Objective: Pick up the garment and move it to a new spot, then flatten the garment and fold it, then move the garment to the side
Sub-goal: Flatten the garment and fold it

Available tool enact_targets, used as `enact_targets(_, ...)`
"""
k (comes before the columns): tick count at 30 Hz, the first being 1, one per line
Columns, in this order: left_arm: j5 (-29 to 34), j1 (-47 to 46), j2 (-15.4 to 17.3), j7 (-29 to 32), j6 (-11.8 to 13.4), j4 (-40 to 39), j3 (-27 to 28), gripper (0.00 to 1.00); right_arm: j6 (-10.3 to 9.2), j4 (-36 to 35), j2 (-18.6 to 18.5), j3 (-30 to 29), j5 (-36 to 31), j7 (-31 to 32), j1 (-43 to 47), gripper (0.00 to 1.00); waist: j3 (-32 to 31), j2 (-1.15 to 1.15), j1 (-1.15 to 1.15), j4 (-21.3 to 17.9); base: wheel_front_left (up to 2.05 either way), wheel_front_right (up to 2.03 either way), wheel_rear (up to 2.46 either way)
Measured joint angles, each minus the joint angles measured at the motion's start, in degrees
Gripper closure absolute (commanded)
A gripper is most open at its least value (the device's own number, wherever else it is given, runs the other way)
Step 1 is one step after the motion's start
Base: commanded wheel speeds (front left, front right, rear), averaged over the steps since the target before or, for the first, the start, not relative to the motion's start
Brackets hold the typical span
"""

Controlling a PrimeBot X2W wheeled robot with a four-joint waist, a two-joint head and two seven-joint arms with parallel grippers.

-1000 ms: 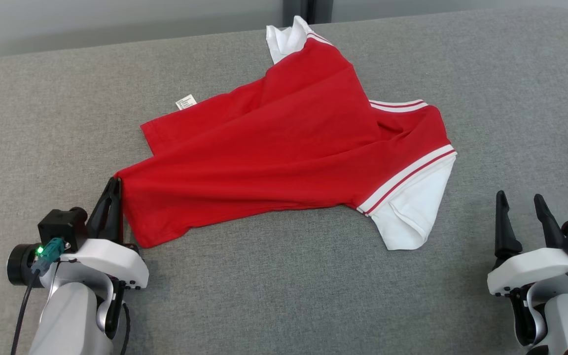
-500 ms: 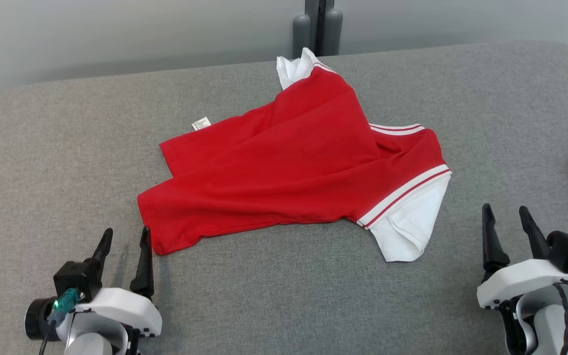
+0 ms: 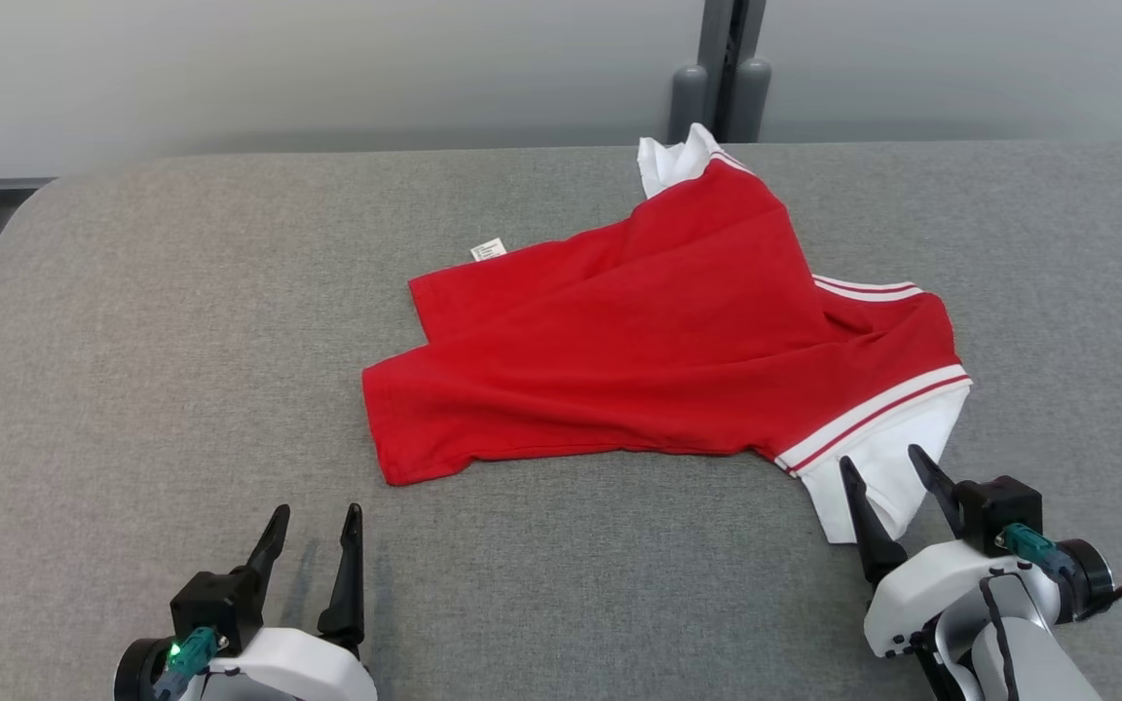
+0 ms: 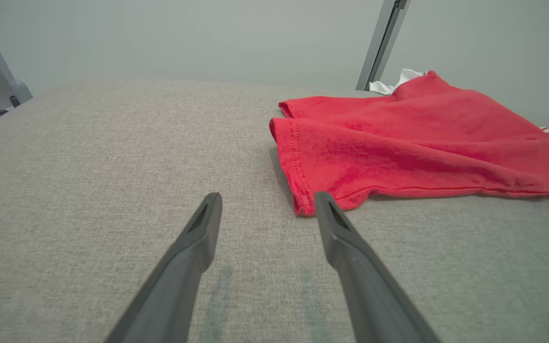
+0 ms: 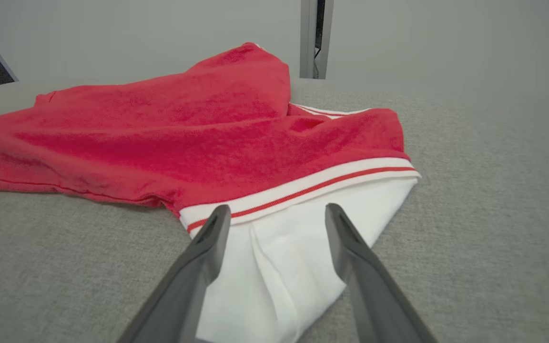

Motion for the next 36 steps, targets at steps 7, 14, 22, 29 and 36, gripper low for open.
enact_targets(7, -1.0, 0.0, 0.0, 0.0, -0.2, 0.2, -0.6, 0.00, 0.00, 7.7, 0.0, -3.3, -6.3, 0.0, -3.6, 0.00, 1.2, 0.00, 0.00, 2.5, 0.00, 0.00, 0.00)
enact_targets(14, -2.2, -0.9, 0.0, 0.0, -0.2, 0.0, -1.7, 0.00, 0.00, 10.3, 0.0, -6.7, -10.3, -0.2, -6.9, 0.00, 3.5, 0.00, 0.00, 3.3, 0.00, 0.00, 0.00)
enact_targets(22, -2.3, -1.6, 0.0, 0.0, -0.6, -0.4, -2.2, 0.00, 0.00, 9.0, 0.1, -7.5, -9.3, -0.2, -6.4, 0.52, 4.1, 0.00, 0.00, 2.4, 0.00, 0.00, 0.00)
enact_targets(29, -1.9, -1.4, 0.0, 0.0, -1.3, -0.7, -2.6, 0.00, 0.00, 5.1, 0.0, -9.6, -5.9, -0.2, -2.9, 0.94, 2.3, 0.00, 0.00, 0.8, 0.00, 0.00, 0.00)
enact_targets(36, -1.0, 1.1, 0.0, 0.0, -1.2, 0.1, -2.4, 0.00, -0.01, 1.5, -0.1, -16.2, -2.9, -0.2, 3.5, 0.00, -2.0, 0.00, 0.00, -0.8, 0.00, 0.00, 0.00)
